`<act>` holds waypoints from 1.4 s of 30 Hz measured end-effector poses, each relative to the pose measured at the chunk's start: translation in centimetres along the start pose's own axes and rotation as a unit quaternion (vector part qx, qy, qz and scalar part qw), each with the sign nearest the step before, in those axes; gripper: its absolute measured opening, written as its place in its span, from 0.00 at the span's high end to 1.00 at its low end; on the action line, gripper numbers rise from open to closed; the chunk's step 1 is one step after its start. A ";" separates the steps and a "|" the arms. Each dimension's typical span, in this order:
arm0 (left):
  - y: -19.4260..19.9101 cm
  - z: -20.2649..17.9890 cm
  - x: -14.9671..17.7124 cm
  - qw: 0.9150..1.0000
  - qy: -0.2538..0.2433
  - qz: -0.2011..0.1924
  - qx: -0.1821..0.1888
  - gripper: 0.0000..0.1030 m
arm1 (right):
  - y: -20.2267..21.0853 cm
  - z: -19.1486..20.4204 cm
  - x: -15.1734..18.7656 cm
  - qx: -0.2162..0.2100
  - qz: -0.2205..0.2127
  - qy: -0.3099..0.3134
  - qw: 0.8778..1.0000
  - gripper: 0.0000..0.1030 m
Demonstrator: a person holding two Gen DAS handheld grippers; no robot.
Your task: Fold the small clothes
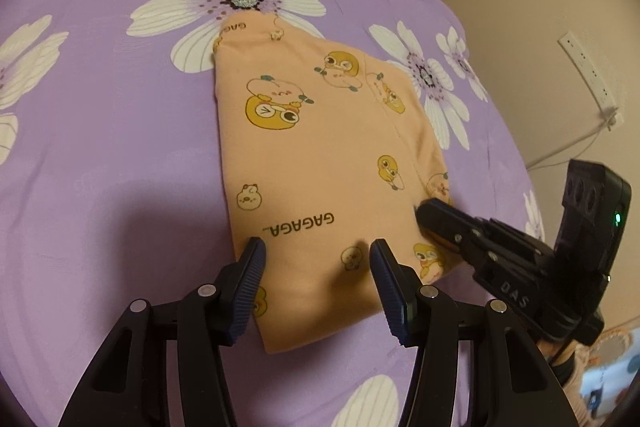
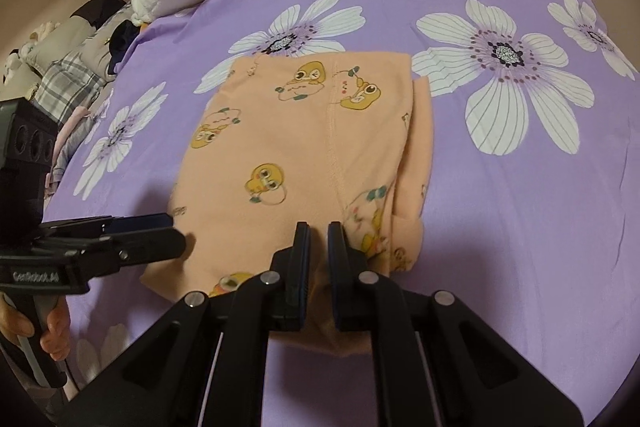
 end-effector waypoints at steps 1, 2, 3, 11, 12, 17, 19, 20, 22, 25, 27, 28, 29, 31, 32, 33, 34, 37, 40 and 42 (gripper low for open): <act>0.3 -0.1 0.0 1.000 0.001 0.000 0.000 0.47 | 0.5 0.3 0.2 -0.003 -0.004 0.003 1.000 0.86; 0.6 -0.1 0.0 1.000 0.003 -0.001 0.001 0.47 | 0.8 0.5 0.3 -0.006 -0.006 0.006 1.000 0.86; 1.1 -0.2 0.0 1.000 0.004 -0.002 0.005 0.47 | 1.2 0.8 0.5 -0.005 -0.008 0.010 1.000 0.86; 5.3 -2.4 -1.5 0.999 -0.003 -0.035 0.037 0.47 | 4.8 1.3 0.0 -0.020 -0.042 0.013 0.999 0.85; 5.6 -2.7 -1.7 0.999 -0.006 -0.039 0.037 0.47 | 5.3 1.4 -0.2 -0.024 -0.047 0.014 0.999 0.85; 6.8 -4.0 -2.4 0.998 -0.019 -0.049 0.038 0.47 | 6.3 1.4 -0.4 -0.030 -0.058 0.011 0.998 0.84; 6.7 -4.3 -2.6 0.998 -0.022 -0.047 0.035 0.47 | 6.5 1.3 -0.5 -0.031 -0.058 0.009 0.998 0.84; 6.6 -4.4 -2.7 0.998 -0.022 -0.045 0.034 0.47 | 6.6 1.2 -0.6 -0.031 -0.058 0.007 0.998 0.84; 6.5 -4.4 -2.9 0.998 -0.019 -0.044 0.035 0.47 | 6.9 1.0 -0.9 -0.032 -0.059 0.004 0.998 0.83; 6.6 -3.8 -3.0 0.998 -0.005 -0.047 0.038 0.47 | 7.2 0.4 -1.5 -0.032 -0.059 -0.007 0.998 0.73; 6.4 -3.0 -3.2 0.998 0.008 -0.048 0.034 0.47 | 7.3 -0.1 -1.7 -0.033 -0.059 -0.018 0.998 0.67; 6.2 -2.6 -3.3 0.998 0.013 -0.047 0.029 0.47 | 7.2 -0.3 -1.7 -0.033 -0.057 -0.022 0.998 0.64; 6.0 -2.1 -3.3 0.998 0.019 -0.045 0.025 0.47 | 7.2 -0.5 -1.7 -0.033 -0.055 -0.028 0.998 0.60; 5.5 -0.8 -3.3 0.998 0.034 -0.042 0.016 0.47 | 6.8 -1.2 -1.5 -0.037 -0.049 -0.044 0.997 0.52; 5.4 -0.4 -3.3 0.998 0.040 -0.041 0.016 0.47 | 6.7 -1.4 -1.4 -0.040 -0.047 -0.051 0.997 0.48; 5.3 0.1 -3.3 0.998 0.048 -0.040 0.016 0.47 | 6.4 -1.8 -1.3 -0.044 -0.044 -0.059 0.996 0.47; 5.1 0.6 -3.2 0.997 0.057 -0.038 0.018 0.47 | 6.2 -2.1 -1.3 -0.046 -0.041 -0.066 0.996 0.46; 4.4 1.6 -3.3 0.996 0.076 -0.030 0.027 0.47 | 5.3 -3.0 -1.2 -0.041 -0.030 -0.084 0.995 0.38; 3.5 2.1 -3.3 0.996 0.085 -0.021 0.028 0.47 | 4.3 -4.1 -1.1 -0.045 -0.019 -0.104 0.993 0.37; 2.7 2.3 -3.4 0.995 0.093 -0.017 0.032 0.47 | 3.7 -4.8 -1.2 -0.050 -0.014 -0.118 0.992 0.37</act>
Point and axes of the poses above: each gripper's, at about its wrist camera, not at the fingertips, and y roughly against the way its jaws point, z to its left, x to its underside, the point moved 4 cm from there along -y, roughly the way its jaws point, and after that the axes turned 4 degrees about -x, right-handed, at the moved point
